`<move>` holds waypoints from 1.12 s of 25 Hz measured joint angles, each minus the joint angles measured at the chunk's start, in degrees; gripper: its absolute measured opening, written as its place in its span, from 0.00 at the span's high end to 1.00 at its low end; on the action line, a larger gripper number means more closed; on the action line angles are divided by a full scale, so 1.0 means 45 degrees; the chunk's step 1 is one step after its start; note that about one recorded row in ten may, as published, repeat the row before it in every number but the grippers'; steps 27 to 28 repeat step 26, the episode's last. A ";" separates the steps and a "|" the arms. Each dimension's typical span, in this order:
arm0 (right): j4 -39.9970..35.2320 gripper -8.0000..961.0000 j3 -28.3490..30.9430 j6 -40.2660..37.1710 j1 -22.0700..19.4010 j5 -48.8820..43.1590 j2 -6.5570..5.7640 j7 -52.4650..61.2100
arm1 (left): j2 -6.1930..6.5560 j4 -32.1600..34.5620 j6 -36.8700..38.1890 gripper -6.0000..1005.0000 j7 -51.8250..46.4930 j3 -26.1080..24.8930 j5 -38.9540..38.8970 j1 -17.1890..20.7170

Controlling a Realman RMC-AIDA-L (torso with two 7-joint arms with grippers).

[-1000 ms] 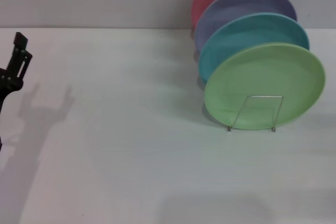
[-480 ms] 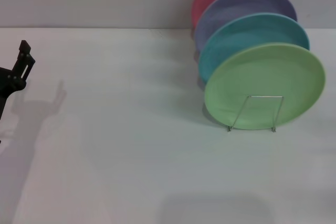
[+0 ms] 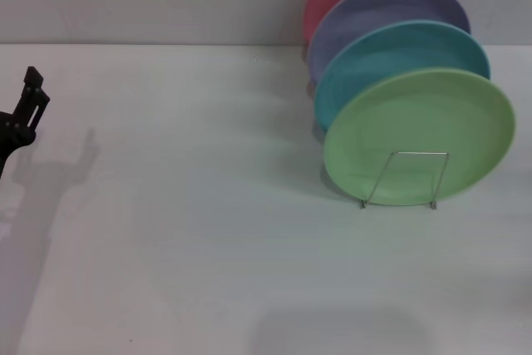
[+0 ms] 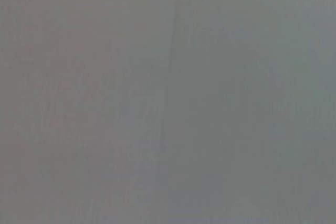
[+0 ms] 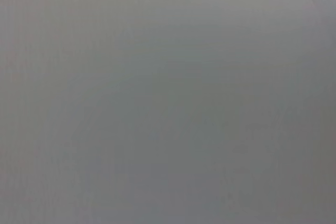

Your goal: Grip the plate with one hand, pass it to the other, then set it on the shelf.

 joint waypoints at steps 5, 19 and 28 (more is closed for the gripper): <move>-0.0204 0.24 0.0015 -0.0138 0.0040 0.0007 -0.0015 0.0157 | 0.0029 -0.0061 -0.0006 0.17 -0.0050 -0.0091 -0.0062 0.0030; -0.0236 0.24 -0.0078 -0.0219 0.0165 0.0007 -0.0002 0.0121 | -0.0064 -0.0060 0.0109 0.17 0.0047 -0.0390 -0.0093 0.0065; -0.0230 0.24 -0.0074 -0.0169 0.0167 -0.0027 0.0012 0.0157 | -0.0061 -0.0066 0.0152 0.17 0.0059 -0.0387 0.0002 0.0078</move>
